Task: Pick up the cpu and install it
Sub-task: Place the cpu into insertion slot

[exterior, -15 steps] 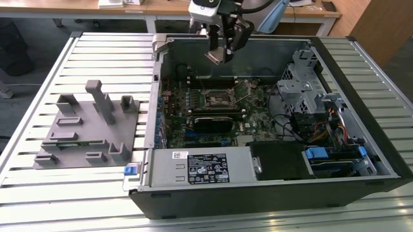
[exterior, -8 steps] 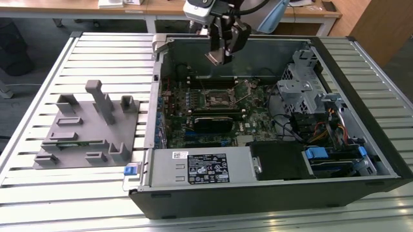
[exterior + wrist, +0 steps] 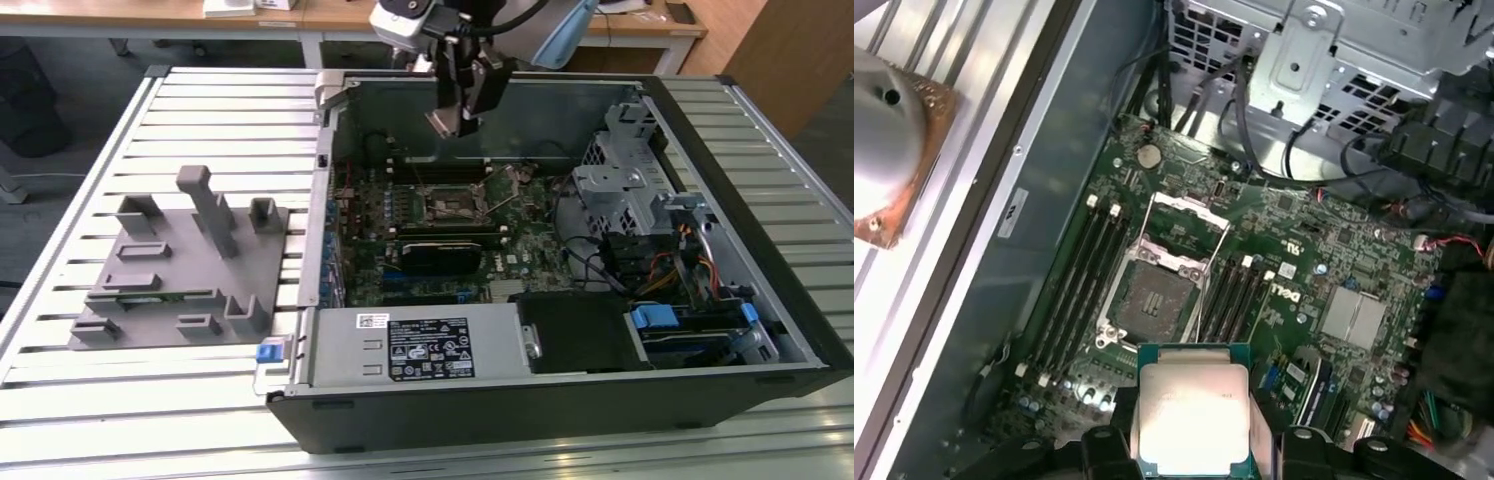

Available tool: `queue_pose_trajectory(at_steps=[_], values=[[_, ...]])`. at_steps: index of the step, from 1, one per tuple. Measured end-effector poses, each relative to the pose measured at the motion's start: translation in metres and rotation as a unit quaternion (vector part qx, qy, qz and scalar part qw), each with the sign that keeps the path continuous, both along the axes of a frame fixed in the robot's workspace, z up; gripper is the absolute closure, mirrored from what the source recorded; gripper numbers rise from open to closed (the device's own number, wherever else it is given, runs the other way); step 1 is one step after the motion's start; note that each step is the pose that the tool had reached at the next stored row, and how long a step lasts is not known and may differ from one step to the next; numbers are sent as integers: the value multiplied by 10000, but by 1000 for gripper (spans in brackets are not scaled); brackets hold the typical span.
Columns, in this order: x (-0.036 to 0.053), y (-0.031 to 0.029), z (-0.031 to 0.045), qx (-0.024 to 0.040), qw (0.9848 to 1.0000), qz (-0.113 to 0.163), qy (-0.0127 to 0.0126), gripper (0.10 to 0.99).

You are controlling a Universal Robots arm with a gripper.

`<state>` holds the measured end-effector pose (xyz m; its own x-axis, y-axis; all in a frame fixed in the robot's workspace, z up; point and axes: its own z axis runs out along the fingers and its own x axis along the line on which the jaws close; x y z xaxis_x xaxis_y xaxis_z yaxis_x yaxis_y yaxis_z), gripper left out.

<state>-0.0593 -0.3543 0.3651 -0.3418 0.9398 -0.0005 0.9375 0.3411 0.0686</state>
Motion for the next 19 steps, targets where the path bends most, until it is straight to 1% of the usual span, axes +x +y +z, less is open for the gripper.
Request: queue_pose_trajectory(at_steps=[3,6,9,13,15,19], values=[[0,2,-20,-1,9997,-225,1,561],[0,3,-42,0,9990,-455,0,561],[0,4,-69,0,9976,-686,0,561],[0,8,-102,0,9954,-958,0,561],[0,21,-124,0,9947,-1031,0,561],[9,88,-185,2,9945,-1046,4,561]])
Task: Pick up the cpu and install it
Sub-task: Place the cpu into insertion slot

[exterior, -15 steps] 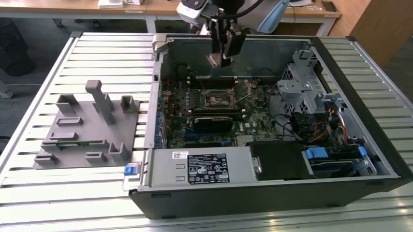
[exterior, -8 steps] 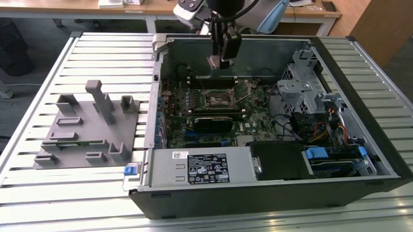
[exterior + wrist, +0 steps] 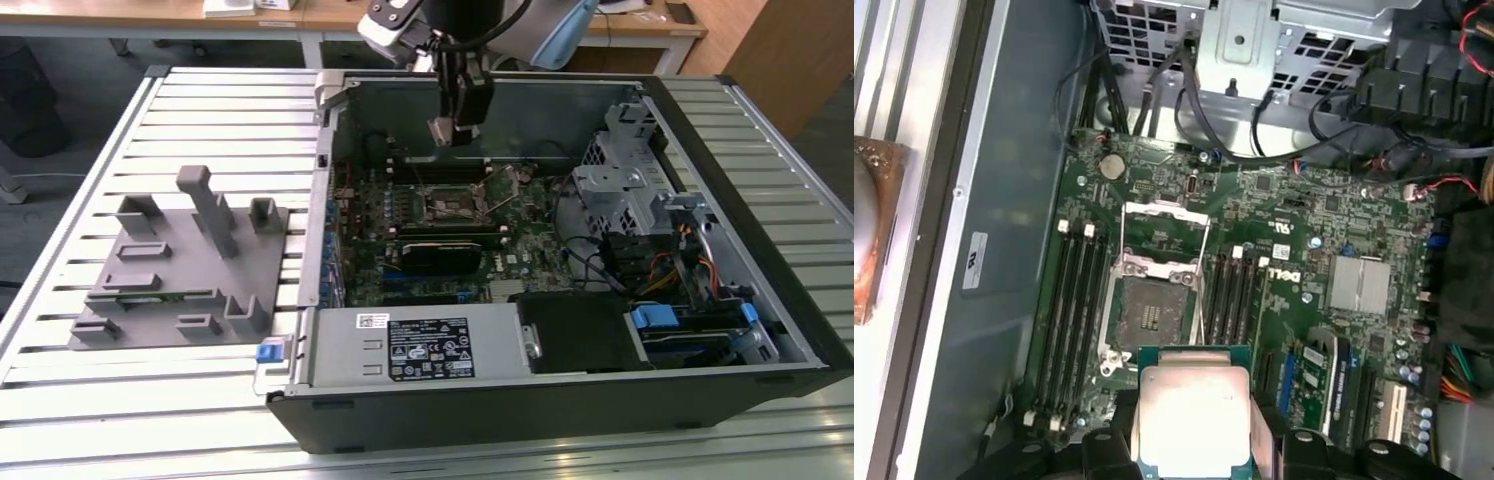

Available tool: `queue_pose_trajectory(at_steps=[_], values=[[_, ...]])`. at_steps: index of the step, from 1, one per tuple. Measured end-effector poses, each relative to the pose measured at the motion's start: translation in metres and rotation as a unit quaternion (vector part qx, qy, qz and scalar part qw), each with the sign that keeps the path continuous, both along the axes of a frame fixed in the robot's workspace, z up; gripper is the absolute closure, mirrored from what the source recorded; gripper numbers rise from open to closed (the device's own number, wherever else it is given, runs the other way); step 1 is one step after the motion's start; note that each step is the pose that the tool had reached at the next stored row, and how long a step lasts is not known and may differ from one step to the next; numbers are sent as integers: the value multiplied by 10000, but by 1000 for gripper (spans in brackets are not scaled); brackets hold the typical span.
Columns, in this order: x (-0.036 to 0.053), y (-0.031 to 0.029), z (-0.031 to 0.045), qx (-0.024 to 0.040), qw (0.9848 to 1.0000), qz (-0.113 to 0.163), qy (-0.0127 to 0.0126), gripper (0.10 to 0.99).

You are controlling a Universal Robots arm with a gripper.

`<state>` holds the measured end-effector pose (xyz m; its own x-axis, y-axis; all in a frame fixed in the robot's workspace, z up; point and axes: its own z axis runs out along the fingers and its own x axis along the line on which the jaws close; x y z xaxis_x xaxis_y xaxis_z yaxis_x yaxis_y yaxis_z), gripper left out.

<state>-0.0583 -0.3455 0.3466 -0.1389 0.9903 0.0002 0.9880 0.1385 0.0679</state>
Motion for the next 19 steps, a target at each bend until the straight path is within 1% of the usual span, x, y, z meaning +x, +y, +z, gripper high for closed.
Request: queue_pose_trajectory(at_steps=[2,7,10,16,19], values=[[10,17,-32,1,10000,-29,3,561],[17,20,-92,0,9995,-315,4,561],[23,29,-129,0,9991,-422,4,561],[50,122,-239,0,9989,-463,19,561],[68,149,-294,1,9988,-497,26,561]])
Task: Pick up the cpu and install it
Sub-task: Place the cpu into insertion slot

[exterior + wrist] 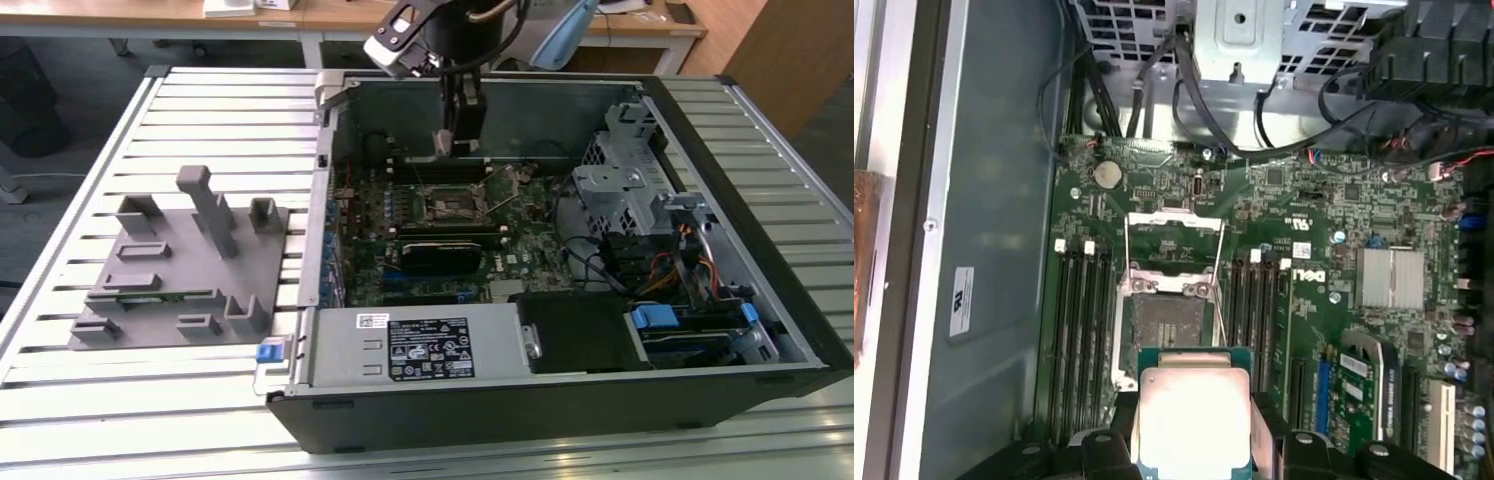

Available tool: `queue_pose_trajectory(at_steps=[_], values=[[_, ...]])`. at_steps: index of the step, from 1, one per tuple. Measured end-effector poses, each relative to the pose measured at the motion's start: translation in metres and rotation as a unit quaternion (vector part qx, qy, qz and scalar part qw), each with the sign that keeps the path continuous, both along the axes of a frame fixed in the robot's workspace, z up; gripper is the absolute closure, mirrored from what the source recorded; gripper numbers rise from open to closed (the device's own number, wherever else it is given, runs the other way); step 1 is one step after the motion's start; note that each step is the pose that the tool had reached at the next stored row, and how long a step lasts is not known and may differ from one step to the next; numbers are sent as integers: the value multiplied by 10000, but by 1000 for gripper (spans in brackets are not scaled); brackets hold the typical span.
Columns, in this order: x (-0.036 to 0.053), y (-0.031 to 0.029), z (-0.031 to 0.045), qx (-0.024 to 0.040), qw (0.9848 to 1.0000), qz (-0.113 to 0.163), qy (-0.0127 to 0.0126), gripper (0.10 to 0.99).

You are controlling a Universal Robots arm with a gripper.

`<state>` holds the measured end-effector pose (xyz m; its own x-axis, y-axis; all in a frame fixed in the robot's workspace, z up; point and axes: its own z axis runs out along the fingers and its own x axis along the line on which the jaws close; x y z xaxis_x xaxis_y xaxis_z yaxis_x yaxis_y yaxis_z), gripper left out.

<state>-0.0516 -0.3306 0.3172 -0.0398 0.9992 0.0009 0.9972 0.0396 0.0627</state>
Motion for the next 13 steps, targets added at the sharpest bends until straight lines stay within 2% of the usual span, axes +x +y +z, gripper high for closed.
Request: queue_pose_trajectory(at_steps=[7,11,13], values=[[25,28,-121,3,9999,-110,3,561],[56,39,-194,4,9999,-110,19,561],[64,40,-229,3,9999,-109,38,561]])
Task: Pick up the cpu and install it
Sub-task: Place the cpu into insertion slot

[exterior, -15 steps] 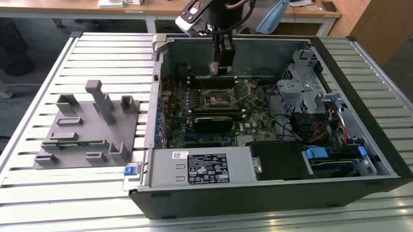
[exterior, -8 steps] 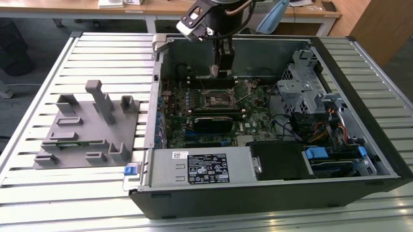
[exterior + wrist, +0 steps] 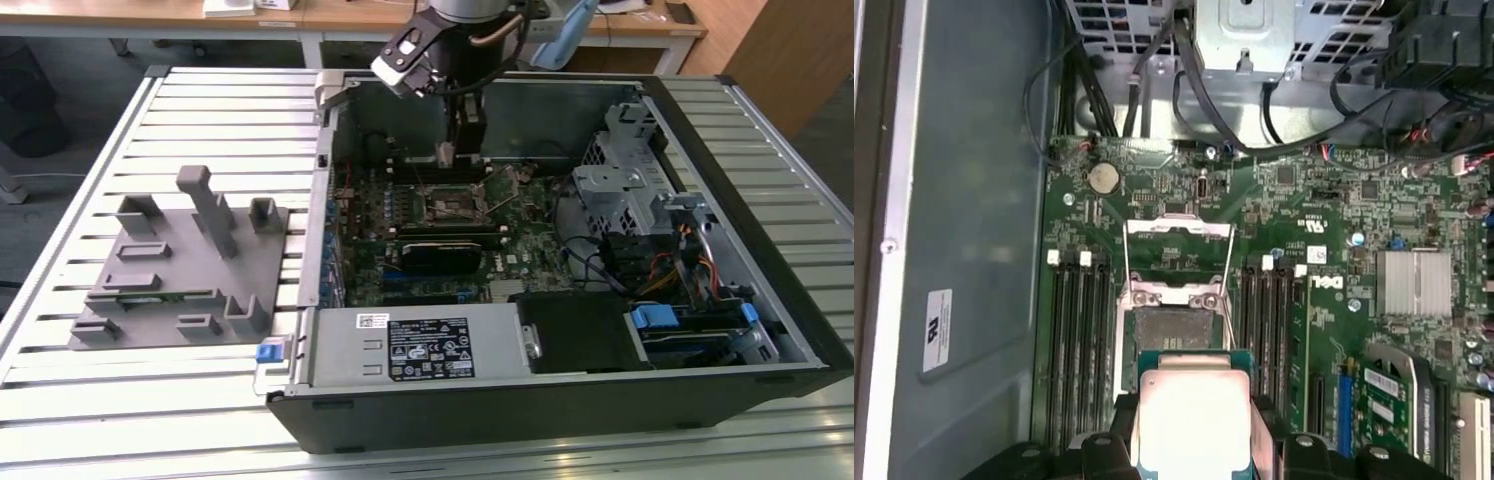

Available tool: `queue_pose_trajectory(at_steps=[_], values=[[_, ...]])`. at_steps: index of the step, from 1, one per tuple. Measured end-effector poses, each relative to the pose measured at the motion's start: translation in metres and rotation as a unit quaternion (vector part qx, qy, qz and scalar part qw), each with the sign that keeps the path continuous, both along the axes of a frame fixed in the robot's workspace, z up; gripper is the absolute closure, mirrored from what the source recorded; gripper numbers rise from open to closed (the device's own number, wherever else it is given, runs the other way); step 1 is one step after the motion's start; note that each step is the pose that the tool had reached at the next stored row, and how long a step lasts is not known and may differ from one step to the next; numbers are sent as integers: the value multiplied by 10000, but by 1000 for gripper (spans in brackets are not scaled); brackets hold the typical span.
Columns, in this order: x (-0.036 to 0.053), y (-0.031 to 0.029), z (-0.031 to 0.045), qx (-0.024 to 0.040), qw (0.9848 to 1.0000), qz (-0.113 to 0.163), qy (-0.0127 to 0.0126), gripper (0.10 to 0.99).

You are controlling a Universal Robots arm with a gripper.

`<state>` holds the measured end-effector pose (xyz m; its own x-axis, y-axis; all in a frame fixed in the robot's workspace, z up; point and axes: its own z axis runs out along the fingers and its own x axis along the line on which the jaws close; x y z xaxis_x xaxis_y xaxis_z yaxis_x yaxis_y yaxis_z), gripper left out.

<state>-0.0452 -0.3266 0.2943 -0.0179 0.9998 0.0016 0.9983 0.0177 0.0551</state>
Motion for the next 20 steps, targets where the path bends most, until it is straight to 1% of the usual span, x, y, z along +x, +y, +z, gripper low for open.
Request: queue_pose_trajectory(at_steps=[2,3,8,20], values=[[4,4,-29,1,10000,1,22,561],[4,4,-40,1,10000,1,23,561],[9,8,-94,13,10000,10,23,561],[34,14,-311,14,10000,-13,23,561]])
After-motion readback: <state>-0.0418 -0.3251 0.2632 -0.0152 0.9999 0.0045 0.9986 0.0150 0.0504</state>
